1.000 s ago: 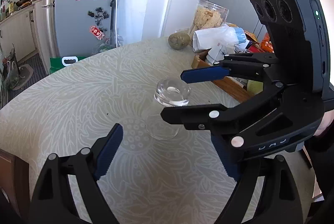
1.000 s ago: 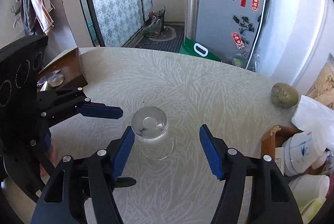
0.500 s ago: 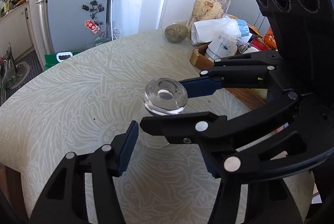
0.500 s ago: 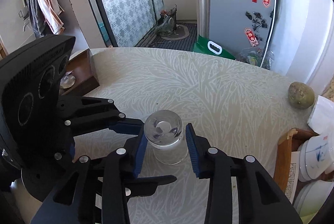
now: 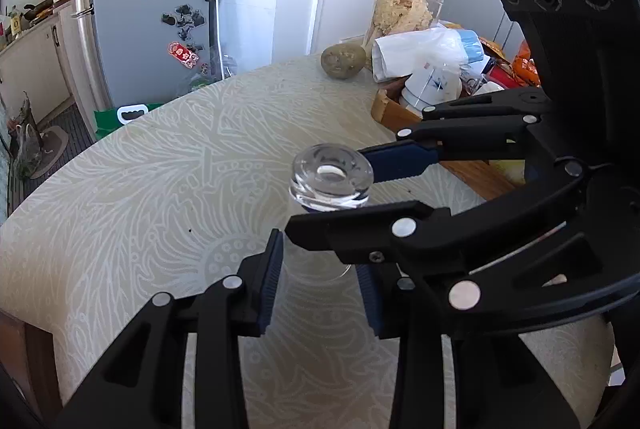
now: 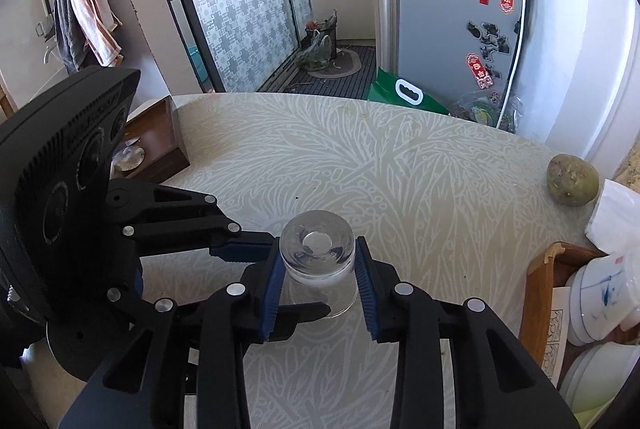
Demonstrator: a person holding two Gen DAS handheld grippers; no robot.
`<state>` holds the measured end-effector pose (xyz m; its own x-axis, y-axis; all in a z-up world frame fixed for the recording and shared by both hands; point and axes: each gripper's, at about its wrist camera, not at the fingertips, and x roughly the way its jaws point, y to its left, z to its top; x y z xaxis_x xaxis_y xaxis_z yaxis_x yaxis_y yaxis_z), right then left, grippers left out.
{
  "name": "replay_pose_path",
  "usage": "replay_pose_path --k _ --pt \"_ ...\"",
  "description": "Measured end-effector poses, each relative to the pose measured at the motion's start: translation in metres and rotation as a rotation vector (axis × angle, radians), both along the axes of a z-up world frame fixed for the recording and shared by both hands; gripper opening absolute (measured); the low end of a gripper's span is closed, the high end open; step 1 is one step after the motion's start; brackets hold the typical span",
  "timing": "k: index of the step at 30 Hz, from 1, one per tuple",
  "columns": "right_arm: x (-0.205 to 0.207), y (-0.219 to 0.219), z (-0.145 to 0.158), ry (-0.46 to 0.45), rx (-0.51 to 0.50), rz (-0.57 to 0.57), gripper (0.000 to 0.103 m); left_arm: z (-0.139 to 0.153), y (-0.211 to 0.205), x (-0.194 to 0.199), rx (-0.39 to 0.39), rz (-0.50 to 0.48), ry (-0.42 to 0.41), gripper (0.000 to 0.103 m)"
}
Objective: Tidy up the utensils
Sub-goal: 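Lift the glass cup off the table with the right gripper, then carry the glass cup over the wooden tray with the right gripper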
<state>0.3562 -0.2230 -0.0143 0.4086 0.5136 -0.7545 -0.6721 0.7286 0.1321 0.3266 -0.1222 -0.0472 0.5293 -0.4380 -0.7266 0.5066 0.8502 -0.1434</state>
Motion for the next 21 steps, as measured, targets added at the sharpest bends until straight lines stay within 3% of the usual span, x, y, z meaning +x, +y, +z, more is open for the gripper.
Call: replay_pose_path --k 10,21 --pt "-0.028 0.037 0.028 -0.037 -0.006 0.054 0.034 0.024 0.032 -0.031 -0.008 0.031 -0.043 0.038" --pt "-0.083 0.147 0.056 -0.087 0.000 0.207 0.034 0.053 0.130 -0.091 -0.002 0.156 -0.081 0.038"
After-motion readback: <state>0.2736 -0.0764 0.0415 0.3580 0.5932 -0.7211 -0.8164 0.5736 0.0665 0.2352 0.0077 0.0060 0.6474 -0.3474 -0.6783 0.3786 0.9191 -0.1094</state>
